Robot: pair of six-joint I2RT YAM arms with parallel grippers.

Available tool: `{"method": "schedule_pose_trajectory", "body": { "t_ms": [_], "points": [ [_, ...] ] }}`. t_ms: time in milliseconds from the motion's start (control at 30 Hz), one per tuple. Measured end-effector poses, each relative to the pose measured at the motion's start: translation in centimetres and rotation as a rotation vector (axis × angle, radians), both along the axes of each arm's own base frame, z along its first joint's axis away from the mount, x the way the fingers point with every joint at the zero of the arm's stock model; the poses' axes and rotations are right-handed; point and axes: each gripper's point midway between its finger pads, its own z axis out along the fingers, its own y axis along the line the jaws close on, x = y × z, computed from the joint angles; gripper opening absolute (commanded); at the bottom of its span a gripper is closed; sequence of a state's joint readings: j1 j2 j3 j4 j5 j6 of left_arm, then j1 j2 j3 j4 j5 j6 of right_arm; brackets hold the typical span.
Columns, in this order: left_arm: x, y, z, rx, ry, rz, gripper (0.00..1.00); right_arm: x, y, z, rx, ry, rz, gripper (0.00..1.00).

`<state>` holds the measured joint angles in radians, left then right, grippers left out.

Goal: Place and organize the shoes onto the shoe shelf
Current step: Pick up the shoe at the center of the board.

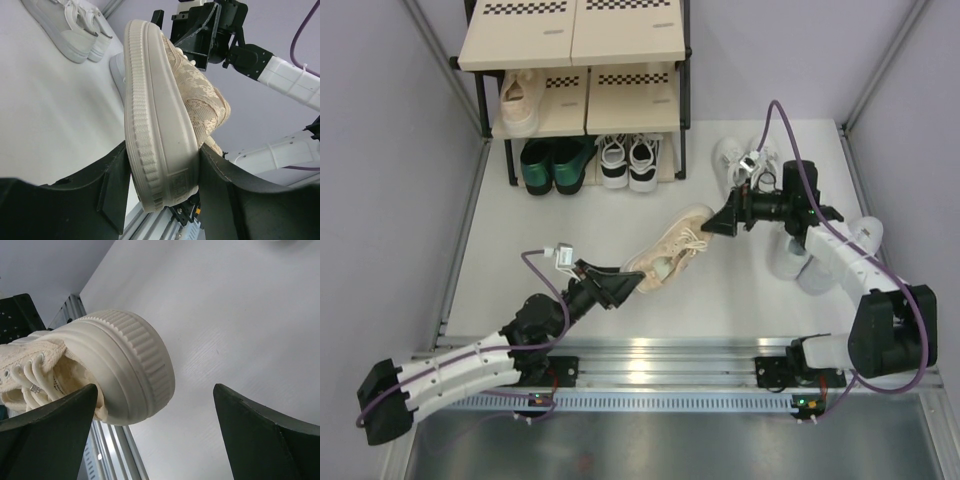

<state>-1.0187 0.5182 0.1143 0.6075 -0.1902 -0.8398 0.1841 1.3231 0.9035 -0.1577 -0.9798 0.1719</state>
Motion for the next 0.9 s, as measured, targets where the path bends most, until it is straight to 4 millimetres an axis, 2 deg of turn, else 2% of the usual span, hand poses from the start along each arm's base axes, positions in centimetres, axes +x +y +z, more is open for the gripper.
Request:
{"method": "schedule_pose_trajectory", "body": {
  "t_ms": [133,300,367,500,533,600,633,700,733,767,800,833,900],
  "points": [
    [0.1,0.1,0.7,-0.031,-0.003,0.008,0.00,-0.5,0.1,0.5,0.029,0.005,0.031,0.99],
    [0.3,-0.4,1.5,-0.082,0.001,0.002,0.00,-1.9,1.7,1.7,0.086,0.017,0.115,0.99],
    [0.5,-0.7,1.4,-0.087,0.009,-0.003,0.00,-2.5,2.6,2.3,0.112,0.017,0.153,0.95],
    [0.6,-1.1,1.7,-0.111,0.011,-0.009,0.00,-2.3,3.5,3.6,0.156,0.004,0.169,0.69],
    [0.6,-1.0,2.0,-0.124,0.006,-0.010,0.00,-2.2,3.5,3.9,0.164,-0.003,0.168,0.56],
    [0.5,-1.0,2.4,-0.140,0.001,-0.012,0.00,-2.1,3.6,4.5,0.177,-0.009,0.173,0.42],
    [0.5,-0.9,2.4,-0.142,0.000,-0.012,0.00,-2.0,3.6,4.8,0.183,-0.008,0.172,0.29],
    [0.5,-0.9,2.4,-0.139,0.000,-0.009,0.00,-2.0,3.6,5.1,0.188,-0.014,0.176,0.17],
    [0.5,-0.9,2.3,-0.130,0.007,-0.008,0.13,-2.0,3.6,5.1,0.186,-0.017,0.177,0.06],
    [0.6,-1.0,2.2,-0.119,0.014,-0.008,0.22,-2.0,3.6,5.1,0.184,-0.022,0.180,0.00],
    [0.6,-1.1,2.0,-0.105,0.021,-0.009,0.30,-2.0,3.5,5.1,0.178,-0.023,0.180,0.00],
    [0.6,-1.2,1.9,-0.093,0.028,-0.010,0.46,-2.0,3.5,5.1,0.172,-0.027,0.181,0.00],
    [0.6,-1.3,1.6,-0.069,0.041,-0.016,0.57,-2.0,3.4,5.3,0.158,-0.037,0.185,0.00]
  ]
}}
